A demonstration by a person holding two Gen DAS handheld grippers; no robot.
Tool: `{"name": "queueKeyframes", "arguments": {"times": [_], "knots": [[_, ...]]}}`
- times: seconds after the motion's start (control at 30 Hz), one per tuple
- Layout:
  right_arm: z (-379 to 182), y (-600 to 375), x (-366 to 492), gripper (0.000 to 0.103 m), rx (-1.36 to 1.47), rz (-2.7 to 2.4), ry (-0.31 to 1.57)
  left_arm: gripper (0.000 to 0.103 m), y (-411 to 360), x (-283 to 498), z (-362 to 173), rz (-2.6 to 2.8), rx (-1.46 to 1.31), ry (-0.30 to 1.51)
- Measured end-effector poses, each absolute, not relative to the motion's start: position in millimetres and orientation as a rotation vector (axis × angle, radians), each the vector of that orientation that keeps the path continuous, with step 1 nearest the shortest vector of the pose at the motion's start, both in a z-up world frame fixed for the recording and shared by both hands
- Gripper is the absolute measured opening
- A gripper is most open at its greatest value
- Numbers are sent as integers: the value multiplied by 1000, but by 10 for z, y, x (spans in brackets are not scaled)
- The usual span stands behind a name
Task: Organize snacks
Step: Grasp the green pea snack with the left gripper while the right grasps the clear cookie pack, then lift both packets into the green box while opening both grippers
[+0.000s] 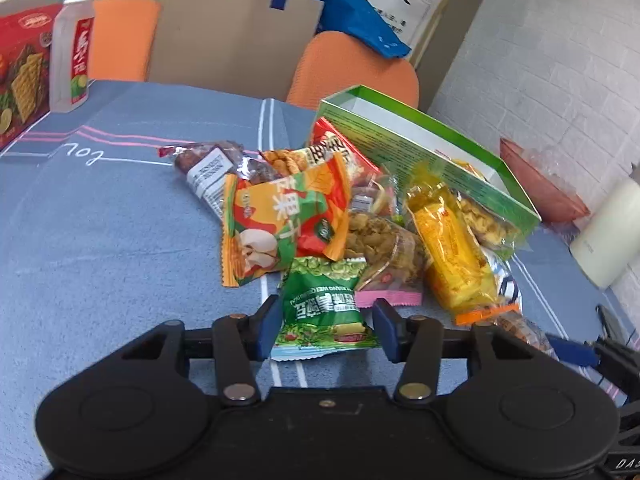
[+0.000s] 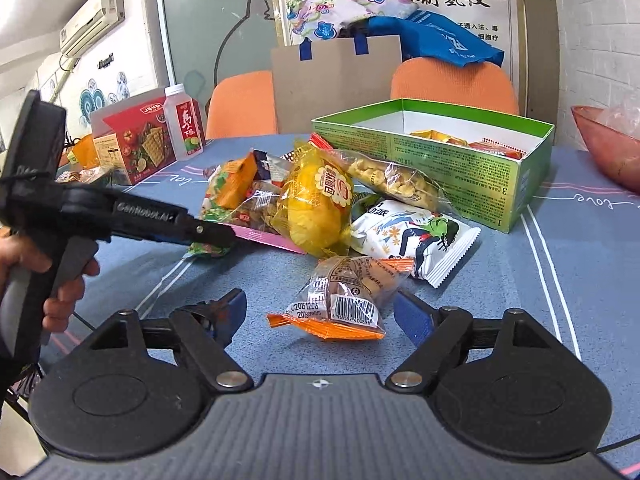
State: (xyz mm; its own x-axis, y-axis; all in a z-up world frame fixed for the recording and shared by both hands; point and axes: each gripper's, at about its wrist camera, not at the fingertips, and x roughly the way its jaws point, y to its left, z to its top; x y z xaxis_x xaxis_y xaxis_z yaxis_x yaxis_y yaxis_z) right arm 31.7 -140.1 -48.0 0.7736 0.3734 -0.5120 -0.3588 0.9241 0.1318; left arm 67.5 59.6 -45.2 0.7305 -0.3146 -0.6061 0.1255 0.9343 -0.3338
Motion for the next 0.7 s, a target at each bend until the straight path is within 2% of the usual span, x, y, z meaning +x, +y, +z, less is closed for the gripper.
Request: {"name": "queueKeyframes", "arguments": {"times": [0.17,0.23,0.3,0.4,0.43,0.47,0.63,0.7], "knots": [[-479,-1370,370,103,48,383,567,74,548,747,-413,-216,-268,730],[-475,-1339,406,103,52,377,569,76,542,760,-423,-213,-280,727],[-485,-1319,436,103,52,375,574,90,548,755,-439,-215,-294,711],[-518,-1324,440,103,46,354,578,88,505,735,-440,-210,-250,707],[-529,-1345,436,87,40,344,581,87,500,722,-432,-216,-243,712],[-531,-1378,428,83,46,355,579,85,510,705,-428,-224,-244,717],[-520,-1448,352,81,19,374,576,86,570,501,-417,-234,-231,730],[-525,-1457,344,84,18,377,576,96,594,435,-420,-226,-232,733]]}}
